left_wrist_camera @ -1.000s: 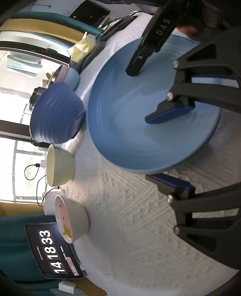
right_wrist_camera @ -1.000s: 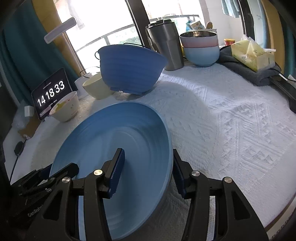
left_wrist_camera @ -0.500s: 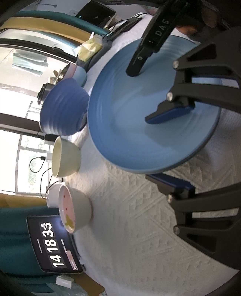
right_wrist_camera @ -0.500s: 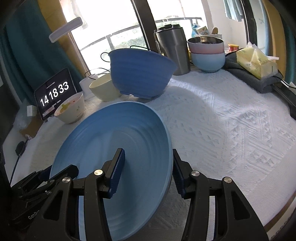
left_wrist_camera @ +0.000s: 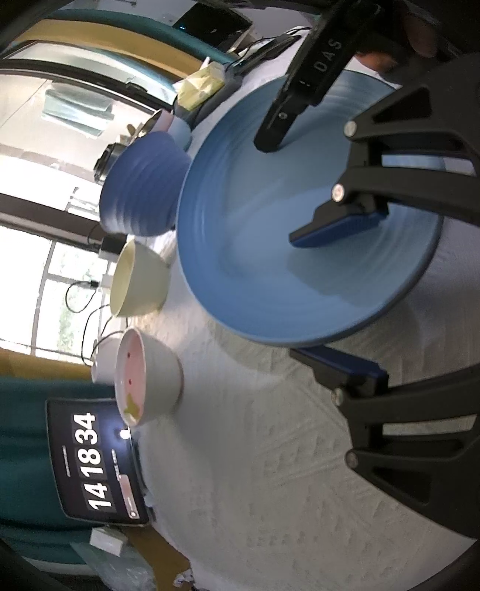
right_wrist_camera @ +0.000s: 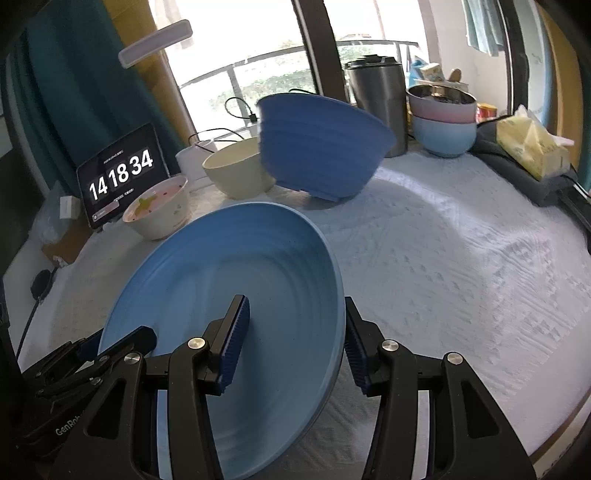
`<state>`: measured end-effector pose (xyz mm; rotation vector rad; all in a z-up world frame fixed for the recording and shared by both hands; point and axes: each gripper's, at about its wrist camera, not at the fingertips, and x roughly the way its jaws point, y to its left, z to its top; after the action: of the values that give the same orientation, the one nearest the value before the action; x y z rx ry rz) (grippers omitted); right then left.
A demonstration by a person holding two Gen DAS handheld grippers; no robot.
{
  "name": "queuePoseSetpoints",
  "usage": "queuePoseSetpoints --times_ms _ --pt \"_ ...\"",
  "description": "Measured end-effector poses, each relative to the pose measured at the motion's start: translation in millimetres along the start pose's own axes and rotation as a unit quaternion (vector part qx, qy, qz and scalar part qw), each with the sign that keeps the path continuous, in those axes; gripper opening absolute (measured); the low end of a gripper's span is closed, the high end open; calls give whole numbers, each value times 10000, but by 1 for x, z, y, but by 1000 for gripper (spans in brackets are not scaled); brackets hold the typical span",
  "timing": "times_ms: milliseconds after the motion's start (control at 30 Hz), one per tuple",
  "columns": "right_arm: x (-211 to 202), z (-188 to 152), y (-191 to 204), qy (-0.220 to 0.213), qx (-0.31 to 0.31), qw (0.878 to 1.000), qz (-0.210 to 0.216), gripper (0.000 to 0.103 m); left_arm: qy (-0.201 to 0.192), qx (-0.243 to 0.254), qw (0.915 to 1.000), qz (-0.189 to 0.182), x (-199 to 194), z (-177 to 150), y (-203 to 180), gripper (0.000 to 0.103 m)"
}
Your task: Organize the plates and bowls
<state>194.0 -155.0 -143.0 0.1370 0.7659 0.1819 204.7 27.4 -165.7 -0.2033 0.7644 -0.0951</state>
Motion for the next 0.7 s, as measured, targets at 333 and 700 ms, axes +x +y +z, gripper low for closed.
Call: queuePoseSetpoints --times_ms 333,700 --pt "14 4 37 93 -251 9996 53 52 -35 -276 9996 79 -5 0 37 55" --pt "31 8 76 201 -466 9985 186 52 -42 -468 9985 277 -11 2 75 55"
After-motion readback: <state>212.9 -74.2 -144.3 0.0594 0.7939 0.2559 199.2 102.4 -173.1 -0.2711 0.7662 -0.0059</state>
